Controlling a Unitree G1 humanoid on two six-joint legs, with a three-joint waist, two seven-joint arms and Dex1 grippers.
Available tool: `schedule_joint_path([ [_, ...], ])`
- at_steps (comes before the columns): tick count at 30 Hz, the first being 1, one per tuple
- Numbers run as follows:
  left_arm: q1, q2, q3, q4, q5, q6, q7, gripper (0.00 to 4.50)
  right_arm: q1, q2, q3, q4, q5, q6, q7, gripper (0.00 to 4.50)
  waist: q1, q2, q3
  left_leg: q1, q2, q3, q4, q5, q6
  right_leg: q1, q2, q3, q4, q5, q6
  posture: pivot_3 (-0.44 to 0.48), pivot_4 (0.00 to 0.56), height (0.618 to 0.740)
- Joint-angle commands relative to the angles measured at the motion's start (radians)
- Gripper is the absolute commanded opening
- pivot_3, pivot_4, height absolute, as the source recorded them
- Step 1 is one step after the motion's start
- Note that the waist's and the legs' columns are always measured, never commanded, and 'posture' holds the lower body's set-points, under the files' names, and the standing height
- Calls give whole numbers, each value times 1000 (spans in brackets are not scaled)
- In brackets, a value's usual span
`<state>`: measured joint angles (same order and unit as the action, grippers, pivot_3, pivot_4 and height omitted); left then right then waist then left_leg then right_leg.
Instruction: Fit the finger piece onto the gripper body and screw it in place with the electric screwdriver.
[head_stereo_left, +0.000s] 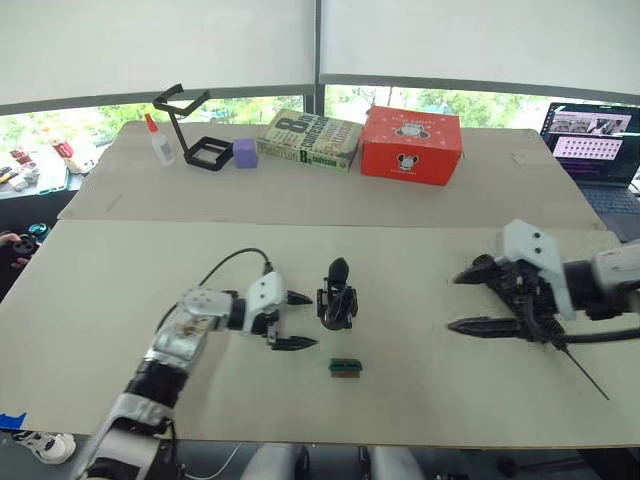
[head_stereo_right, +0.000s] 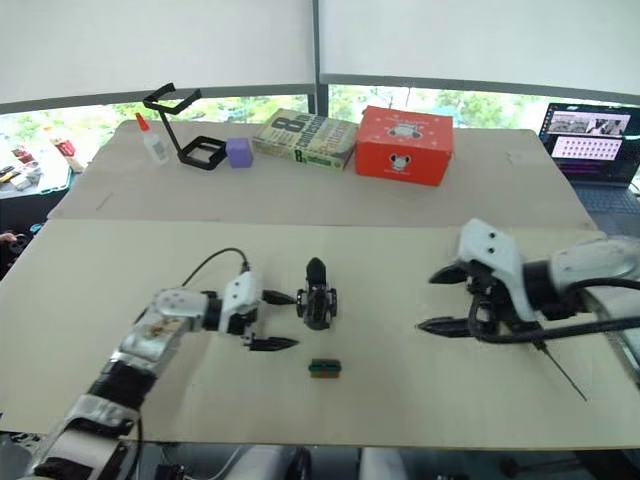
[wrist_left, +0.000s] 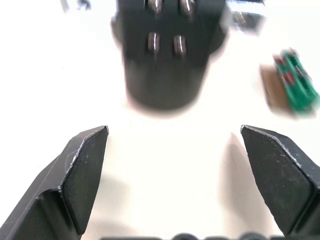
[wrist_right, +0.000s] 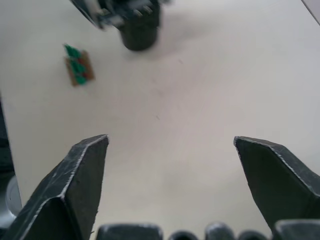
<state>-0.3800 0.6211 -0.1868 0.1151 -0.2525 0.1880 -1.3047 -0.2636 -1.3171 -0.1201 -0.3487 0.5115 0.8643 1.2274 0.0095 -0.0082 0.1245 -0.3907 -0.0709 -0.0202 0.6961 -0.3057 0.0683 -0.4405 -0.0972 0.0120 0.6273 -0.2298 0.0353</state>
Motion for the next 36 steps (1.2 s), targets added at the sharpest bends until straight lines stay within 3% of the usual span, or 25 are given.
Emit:
schedule_joint_path([
  [1,-2,124,107,-232,-164,167,-73,4500,83,-124,-78,148,-76,38,27,4439,8,1,1,0,0,0,0,0,0,0,0,0,-1,0,0,0,150,740],
  [3,-23,174,125,-322,-240,264,-87,4500,139,-167,-67,224,-130,-5,18,4439,14,2,2,-1,0,0,1,-1,1,1,-2,-1,-2,0,0,0,150,740],
  [6,-75,235,150,-439,-344,378,-107,4500,112,-184,5,329,-123,121,9,4439,12,2,2,-1,-1,1,2,-1,2,2,-2,-1,-3,0,0,0,150,740],
  [13,-208,261,176,-542,-504,510,-98,4500,-152,-40,268,572,-292,48,3,4439,-14,3,5,2,0,3,1,1,-1,2,1,0,0,0,0,0,150,740],
  [18,-241,249,161,-554,-515,498,-97,4500,-344,115,387,760,-368,49,25,4439,-22,4,6,3,0,4,1,2,-2,1,3,1,2,0,0,0,150,740],
  [24,-243,256,153,-547,-492,478,-100,4500,-400,190,465,920,-470,-39,29,4439,-14,3,6,1,-1,3,5,2,-1,2,3,-1,1,0,0,0,150,740],
  [27,-248,253,159,-561,-510,490,-86,4500,-408,183,475,910,-495,-83,73,3663,-11,1,6,2,-1,3,8,1,-1,4,3,-1,1,0,0,0,150,740],
  [32,-244,250,153,-577,-508,481,-79,4500,-426,140,455,808,-510,-148,166,1965,-9,2,7,2,-1,3,8,1,-1,2,3,0,3,0,0,0,150,740],
  [36,-253,248,144,-573,-501,473,-83,4500,-402,85,424,675,-507,-258,239,1941,-9,11,12,0,-1,4,8,2,-1,-1,4,0,4,0,0,0,150,740],
])
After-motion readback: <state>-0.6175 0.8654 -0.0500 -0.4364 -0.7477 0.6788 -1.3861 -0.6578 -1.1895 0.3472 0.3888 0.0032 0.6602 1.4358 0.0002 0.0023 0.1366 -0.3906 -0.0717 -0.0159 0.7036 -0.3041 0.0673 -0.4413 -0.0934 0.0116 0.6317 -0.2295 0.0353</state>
